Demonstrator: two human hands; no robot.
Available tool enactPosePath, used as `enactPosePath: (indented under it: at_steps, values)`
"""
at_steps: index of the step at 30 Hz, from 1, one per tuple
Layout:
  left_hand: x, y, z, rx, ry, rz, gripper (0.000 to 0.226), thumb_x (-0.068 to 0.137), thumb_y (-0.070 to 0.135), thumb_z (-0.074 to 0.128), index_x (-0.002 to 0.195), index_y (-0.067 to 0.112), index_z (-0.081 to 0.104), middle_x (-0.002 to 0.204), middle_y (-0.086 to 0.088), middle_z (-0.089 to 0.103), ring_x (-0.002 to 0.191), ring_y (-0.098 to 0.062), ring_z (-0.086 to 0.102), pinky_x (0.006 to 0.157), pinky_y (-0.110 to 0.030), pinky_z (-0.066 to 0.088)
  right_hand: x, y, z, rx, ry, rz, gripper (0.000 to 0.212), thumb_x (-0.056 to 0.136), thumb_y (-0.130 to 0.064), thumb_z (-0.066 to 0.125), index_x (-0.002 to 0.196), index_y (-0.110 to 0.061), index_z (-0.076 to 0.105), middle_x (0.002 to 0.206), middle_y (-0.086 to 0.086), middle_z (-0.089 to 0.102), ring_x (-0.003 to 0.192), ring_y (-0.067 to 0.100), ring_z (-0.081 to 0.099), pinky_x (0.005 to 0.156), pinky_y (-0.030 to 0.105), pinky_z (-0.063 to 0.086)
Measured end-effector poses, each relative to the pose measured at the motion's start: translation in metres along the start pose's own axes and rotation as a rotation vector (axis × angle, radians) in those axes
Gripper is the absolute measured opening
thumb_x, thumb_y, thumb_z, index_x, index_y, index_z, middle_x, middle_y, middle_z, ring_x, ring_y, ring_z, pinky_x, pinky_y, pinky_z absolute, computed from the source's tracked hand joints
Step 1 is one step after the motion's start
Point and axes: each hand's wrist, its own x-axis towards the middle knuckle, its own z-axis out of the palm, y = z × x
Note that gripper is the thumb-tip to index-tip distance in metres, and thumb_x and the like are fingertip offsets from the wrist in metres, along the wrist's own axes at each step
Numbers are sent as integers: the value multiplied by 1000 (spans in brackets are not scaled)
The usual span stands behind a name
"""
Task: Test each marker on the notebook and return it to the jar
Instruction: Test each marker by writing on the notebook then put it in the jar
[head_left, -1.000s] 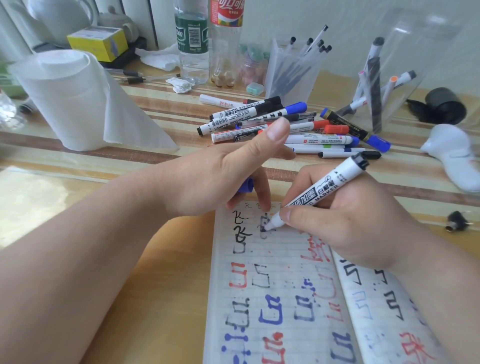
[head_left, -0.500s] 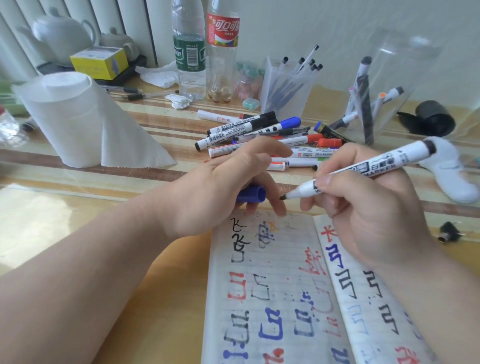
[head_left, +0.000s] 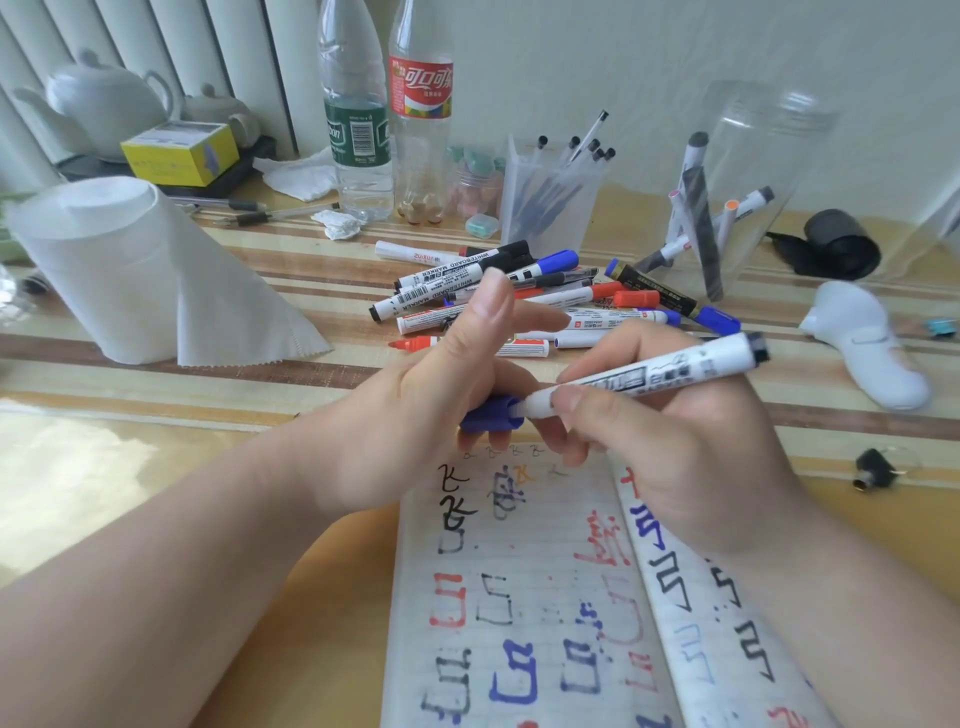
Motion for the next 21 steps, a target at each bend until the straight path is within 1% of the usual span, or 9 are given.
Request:
enactPosePath:
  at_steps: [1, 4, 6, 8, 11, 13, 15, 19, 21]
  values:
    - [-1, -3, 0, 0, 19, 21, 86, 71, 85, 19, 128, 37, 61, 86, -8, 75, 69, -20, 48, 70, -36, 33, -1, -1, 1, -30, -33, 15, 10, 82, -12, 74, 83, -4, 68, 61, 8, 67, 57, 22, 64, 57, 27, 51]
    - [0, -8, -2, -20, 91, 98, 85, 74, 82, 23, 128, 32, 65, 100, -12, 71, 75, -19, 53, 72, -37, 37, -2, 0, 3, -100, -94, -22, 6, 88, -7, 77, 90, -5, 72, 63, -11, 71, 58, 1, 65, 59, 10, 47]
    - [2, -5, -7, -93, 138, 185, 80, 84, 75, 23, 124, 21, 66, 106, -15, 69, 78, -21, 56, 69, -37, 41, -1, 0, 2, -85, -41, -2, 10, 86, -17, 79, 94, -13, 76, 67, -7, 71, 56, 4, 62, 55, 13, 45]
    - [3, 0, -12, -238, 196, 243, 74, 95, 68, 20, 109, 13, 68, 98, -17, 69, 75, -24, 58, 62, -35, 45, -1, 3, 1, 26, -11, 37, 16, 83, -21, 79, 97, -15, 78, 75, 11, 71, 56, 13, 58, 52, 22, 44]
    - [2, 1, -10, -352, 191, 255, 78, 99, 64, 18, 90, 7, 70, 86, -19, 65, 73, -29, 57, 63, -37, 47, -1, 5, 5, 242, -97, 50, 24, 84, -23, 80, 99, -4, 76, 83, 30, 67, 59, 30, 52, 49, 29, 42]
    - [1, -1, -3, -421, 132, 249, 82, 99, 67, 19, 89, 4, 70, 82, -20, 60, 70, -29, 54, 63, -37, 47, -2, 4, 8, 329, -150, 79, 33, 82, -31, 82, 97, -2, 76, 82, 28, 68, 59, 29, 54, 48, 27, 43]
    - [0, -1, 3, -470, 109, 254, 84, 97, 71, 19, 90, 5, 70, 83, -17, 58, 71, -27, 53, 61, -34, 47, -2, 0, 9, 370, -156, 121, 27, 80, -27, 81, 95, -4, 78, 77, 22, 70, 57, 21, 58, 46, 25, 44]
    - [0, -5, 8, -494, 212, 299, 81, 93, 73, 17, 93, 12, 70, 94, -9, 65, 83, -22, 54, 75, -35, 47, -5, -3, 13, 366, -134, 207, 9, 83, -19, 75, 84, -11, 80, 71, 15, 70, 52, 15, 57, 42, 24, 44]
    - [-1, -5, 8, -492, 251, 314, 80, 93, 73, 18, 96, 13, 70, 99, -11, 68, 86, -20, 58, 77, -31, 51, -5, -4, 18, 360, -115, 241, 11, 84, -18, 71, 79, -12, 80, 68, 13, 68, 49, 17, 54, 41, 25, 43]
